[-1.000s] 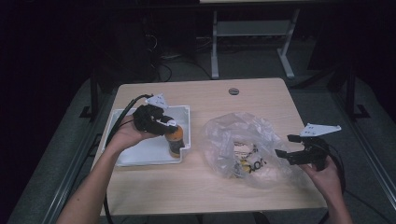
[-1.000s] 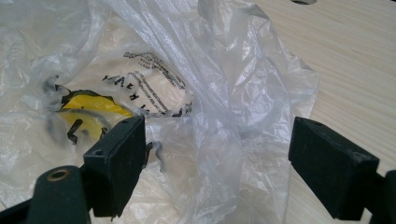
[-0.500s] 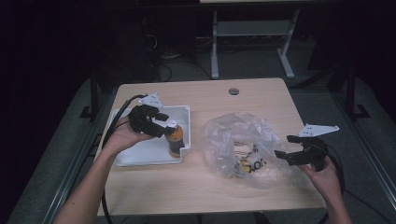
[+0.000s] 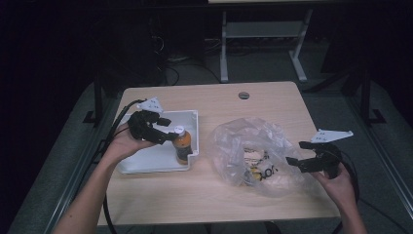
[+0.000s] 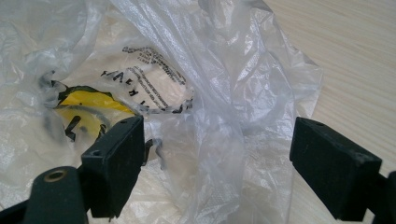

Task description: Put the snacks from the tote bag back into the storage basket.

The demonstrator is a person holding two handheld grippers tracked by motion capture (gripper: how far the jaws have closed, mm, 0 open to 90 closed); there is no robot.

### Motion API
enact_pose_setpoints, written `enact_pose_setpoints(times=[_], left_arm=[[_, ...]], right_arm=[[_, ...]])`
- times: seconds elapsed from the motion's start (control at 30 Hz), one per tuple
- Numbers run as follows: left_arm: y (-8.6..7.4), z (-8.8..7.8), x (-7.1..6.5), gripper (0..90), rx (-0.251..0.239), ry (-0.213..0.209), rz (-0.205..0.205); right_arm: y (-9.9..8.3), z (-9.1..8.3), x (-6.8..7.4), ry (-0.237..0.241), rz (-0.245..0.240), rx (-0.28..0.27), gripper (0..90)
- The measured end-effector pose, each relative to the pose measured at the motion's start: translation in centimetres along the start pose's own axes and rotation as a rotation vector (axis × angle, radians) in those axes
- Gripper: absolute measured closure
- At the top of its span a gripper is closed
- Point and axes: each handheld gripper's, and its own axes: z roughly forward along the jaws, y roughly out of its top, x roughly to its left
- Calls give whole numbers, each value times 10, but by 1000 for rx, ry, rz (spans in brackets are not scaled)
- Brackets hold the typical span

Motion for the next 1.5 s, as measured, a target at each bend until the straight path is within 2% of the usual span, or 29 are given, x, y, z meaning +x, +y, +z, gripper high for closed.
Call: enact_pose_setpoints(times=[0.07,0.37,0.8,1.0,1.03,1.5], left_arm=[[-2,-1,1,352,-2,-6,-6],[-11,-7,0,320,-8,15,-17],[-34,-13,1,300,-33,35,-54],[-42,-15,1,286,-37,42,-56],[-43,-15,0,283,-45,42,-67],[-59,-17,-2,279,-43,65,-68]], right_arm=[[0,-1,0,-2,5,0,173],[0,-2,0,-4,6,0,173],[0,-2,0,-6,5,-1,173],[0,-2,1,-6,7,-1,173],[0,-2,1,-7,6,-1,173],[0,-3,0,-10,10,-7,170]])
